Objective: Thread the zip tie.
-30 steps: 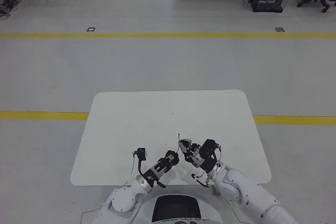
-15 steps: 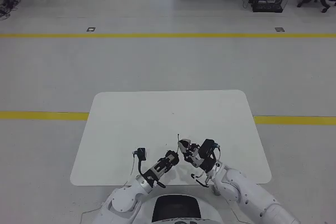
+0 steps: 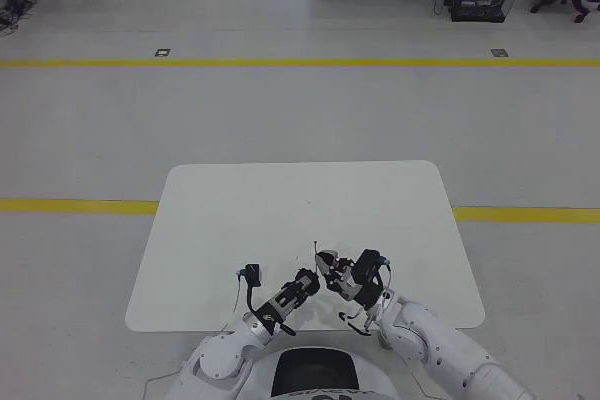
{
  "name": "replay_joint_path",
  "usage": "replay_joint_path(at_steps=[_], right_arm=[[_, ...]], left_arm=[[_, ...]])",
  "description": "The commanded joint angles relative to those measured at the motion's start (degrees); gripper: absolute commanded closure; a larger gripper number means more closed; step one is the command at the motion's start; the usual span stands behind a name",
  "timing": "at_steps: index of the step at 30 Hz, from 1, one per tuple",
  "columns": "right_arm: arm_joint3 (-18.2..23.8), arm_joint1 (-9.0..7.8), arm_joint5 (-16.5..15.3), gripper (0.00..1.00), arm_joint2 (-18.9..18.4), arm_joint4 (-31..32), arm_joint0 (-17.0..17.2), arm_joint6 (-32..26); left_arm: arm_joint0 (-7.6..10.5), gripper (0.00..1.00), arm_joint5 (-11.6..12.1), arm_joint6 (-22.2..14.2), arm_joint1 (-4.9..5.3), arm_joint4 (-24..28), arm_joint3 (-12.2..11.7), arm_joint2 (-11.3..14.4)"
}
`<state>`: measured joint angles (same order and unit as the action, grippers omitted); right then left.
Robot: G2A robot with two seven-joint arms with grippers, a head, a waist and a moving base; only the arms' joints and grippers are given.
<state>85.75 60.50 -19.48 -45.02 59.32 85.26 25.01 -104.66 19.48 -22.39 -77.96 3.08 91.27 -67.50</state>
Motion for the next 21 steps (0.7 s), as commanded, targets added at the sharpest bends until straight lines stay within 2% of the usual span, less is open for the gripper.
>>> replay_joint_path(at_steps=[1, 11, 21], right_arm=[[-0.01, -0.05, 0.00, 1.00, 0.20, -0.13, -0.11, 0.01], [-0.70, -0.35, 0.00, 1.00, 0.72, -1.68, -0.32, 0.50], [-1.17, -0.58, 0.00, 1.00, 1.26, -6.93, 0.13, 1.27]], left_arm=[[0.00, 1.00, 0.00, 0.00, 0.00, 0.00, 0.00, 0.00], [0.00, 1.00, 0.00, 0.00, 0.00, 0.00, 0.00, 0.00], [0.00, 1.00, 0.00, 0.00, 0.00, 0.00, 0.00, 0.00]])
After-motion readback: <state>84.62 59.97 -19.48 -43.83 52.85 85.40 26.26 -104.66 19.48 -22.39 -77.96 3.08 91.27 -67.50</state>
